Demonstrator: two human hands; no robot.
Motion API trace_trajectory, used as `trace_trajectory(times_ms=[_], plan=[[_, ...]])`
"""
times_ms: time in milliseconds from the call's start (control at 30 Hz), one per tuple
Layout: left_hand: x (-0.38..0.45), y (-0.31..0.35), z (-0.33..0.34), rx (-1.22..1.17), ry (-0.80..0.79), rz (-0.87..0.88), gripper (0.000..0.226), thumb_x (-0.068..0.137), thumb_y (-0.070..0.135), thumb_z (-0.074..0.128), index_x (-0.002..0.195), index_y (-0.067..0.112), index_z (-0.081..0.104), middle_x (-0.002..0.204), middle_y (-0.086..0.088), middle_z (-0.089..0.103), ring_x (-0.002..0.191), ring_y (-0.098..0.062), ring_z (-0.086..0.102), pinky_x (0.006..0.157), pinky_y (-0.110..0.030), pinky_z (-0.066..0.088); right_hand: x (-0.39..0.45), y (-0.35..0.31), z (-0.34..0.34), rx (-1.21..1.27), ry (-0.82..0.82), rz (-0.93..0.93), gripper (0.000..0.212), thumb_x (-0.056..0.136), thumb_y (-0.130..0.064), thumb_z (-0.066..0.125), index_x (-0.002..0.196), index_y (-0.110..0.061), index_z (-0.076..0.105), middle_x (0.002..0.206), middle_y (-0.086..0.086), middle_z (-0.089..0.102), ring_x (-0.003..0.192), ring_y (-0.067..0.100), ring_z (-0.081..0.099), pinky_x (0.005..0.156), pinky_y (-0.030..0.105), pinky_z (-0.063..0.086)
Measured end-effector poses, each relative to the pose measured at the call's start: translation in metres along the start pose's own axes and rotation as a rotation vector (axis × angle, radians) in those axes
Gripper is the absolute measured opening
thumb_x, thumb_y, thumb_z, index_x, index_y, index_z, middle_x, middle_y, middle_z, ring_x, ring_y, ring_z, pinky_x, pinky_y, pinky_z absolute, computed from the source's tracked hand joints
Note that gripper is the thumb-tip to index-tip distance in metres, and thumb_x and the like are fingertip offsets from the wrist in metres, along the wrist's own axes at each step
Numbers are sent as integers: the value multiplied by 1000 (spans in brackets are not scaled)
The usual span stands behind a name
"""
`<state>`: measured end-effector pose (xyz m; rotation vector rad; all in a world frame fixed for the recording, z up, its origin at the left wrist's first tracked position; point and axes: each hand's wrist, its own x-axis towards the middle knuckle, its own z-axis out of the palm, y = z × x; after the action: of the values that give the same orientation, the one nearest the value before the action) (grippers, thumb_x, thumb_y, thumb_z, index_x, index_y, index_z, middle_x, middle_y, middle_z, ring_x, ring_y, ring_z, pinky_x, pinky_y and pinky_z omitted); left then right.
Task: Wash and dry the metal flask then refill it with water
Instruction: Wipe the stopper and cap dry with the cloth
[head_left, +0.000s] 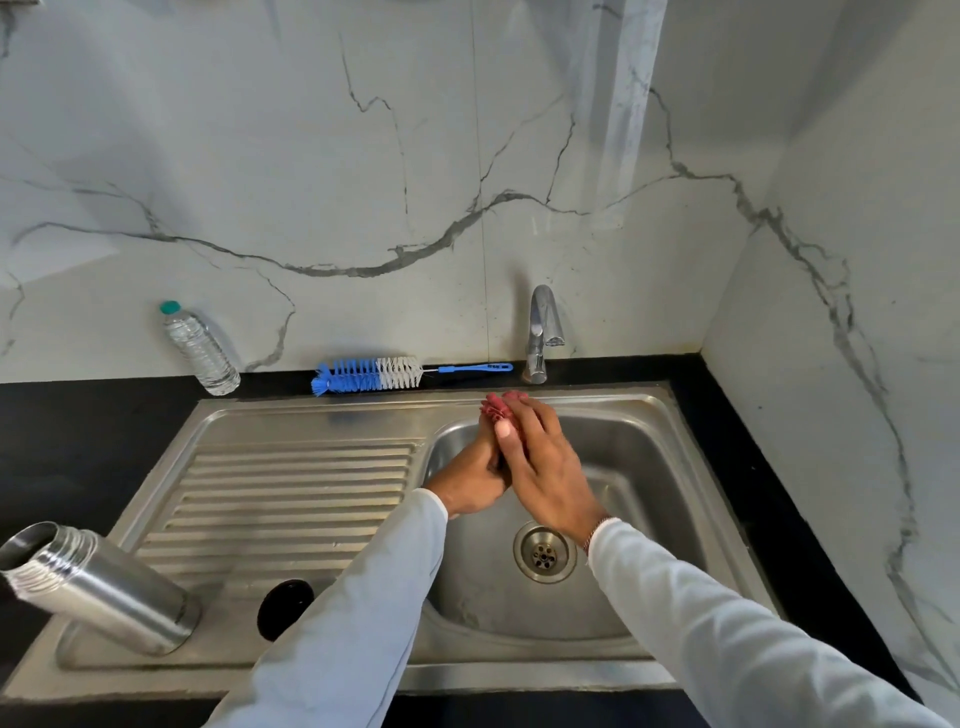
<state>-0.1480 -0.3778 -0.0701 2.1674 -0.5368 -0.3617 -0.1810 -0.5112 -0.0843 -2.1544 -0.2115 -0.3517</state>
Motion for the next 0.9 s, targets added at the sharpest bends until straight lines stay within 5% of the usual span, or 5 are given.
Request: trace_trajectory(times_ms=[133,267,400,700,900], plan=[[2,5,0,65,-24,56,70,102,4,56,154,4,10,131,-2,46,126,-16,50,86,-2,42,18,-13,-10,125,13,244,39,105,-52,35,126,-33,62,114,-7,66,107,11,59,98,34,49],[-2,3,10,230,-37,69,46,101,5,54,134,3,23,124,-6,47,118,-21,56,81,-14,44,20,-6,-6,461,14,663,39,96,-60,52,117,-30,64,112,6,71,100,23,69,76,45,63],[1,-4,17,220,122,95,32,103,13,55,119,5,28,118,-10,47,109,-22,56,79,-13,38,11,3,-15,846,9,971,50,99,-59,50,119,-15,63,111,18,72,100,32,71,82,47,61],[6,9,25,-190,110,-123,45,94,31,72,119,18,38,114,2,57,100,-9,58,80,-17,47,-32,27,-55,981,39,928,43,94,-30,69,124,-1,59,113,23,72,108,35,70,96,54,55],[4,6,51,-369,10,-184,44,82,27,84,112,24,52,112,-2,67,104,-19,68,98,-45,57,-56,47,-69,891,246,1055,55,93,-53,63,121,-6,61,106,19,75,100,33,73,95,52,55]])
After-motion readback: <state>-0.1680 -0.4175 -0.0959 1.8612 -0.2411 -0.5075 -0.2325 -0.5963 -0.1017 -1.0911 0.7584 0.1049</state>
